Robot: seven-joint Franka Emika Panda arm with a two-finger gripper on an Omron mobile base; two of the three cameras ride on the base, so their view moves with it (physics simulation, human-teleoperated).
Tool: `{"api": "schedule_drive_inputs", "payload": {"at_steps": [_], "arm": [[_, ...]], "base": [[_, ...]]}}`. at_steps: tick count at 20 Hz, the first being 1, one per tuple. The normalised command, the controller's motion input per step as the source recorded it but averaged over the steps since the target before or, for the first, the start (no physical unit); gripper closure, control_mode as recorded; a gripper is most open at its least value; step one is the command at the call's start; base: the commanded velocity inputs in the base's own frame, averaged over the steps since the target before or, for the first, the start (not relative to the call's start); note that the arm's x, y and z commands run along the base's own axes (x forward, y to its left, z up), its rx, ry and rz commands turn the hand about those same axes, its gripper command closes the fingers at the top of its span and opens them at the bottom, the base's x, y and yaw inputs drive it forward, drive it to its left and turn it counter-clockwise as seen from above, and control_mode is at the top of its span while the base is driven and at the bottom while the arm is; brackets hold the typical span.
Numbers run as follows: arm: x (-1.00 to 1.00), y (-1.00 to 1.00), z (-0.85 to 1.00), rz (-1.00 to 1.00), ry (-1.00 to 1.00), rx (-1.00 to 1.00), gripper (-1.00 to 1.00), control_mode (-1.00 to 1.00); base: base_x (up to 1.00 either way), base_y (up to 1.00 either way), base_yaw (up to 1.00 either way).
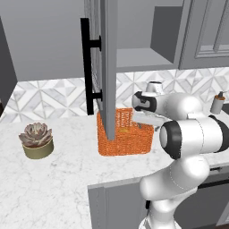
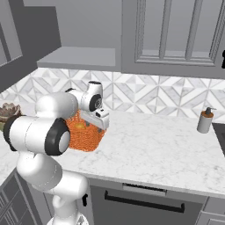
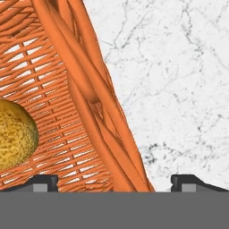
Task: Open the cabinet, pick up the bread from the cabinet and place it in the basket. Then move the basket to the dining counter.
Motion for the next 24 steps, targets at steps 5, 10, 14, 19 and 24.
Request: {"api": "schedule_drive_inputs", "payload": {"at_steps": [5,10,14,19,24], "arm": [[0.00,0.30,-0.17,0.00,0.00,0.00,1.00,-1.00],[-0.01,0.31,-0.16,0.00,0.00,0.00,1.00,-1.00],[-0.07,0.12,-0.16,0.00,0.00,0.00,1.00,-1.00],[-0.34,0.00,0.18,-0.18,0.00,0.13,1.00,-1.00],[-0.42,0.00,0.37,-0.31,-0.03,0.18,1.00,-1.00]], "base": [[0.00,0.00,0.00],[0.00,0.00,0.00],[0.00,0.00,0.00],[0.00,0.00,0.00],[0.00,0.00,0.00]]}}
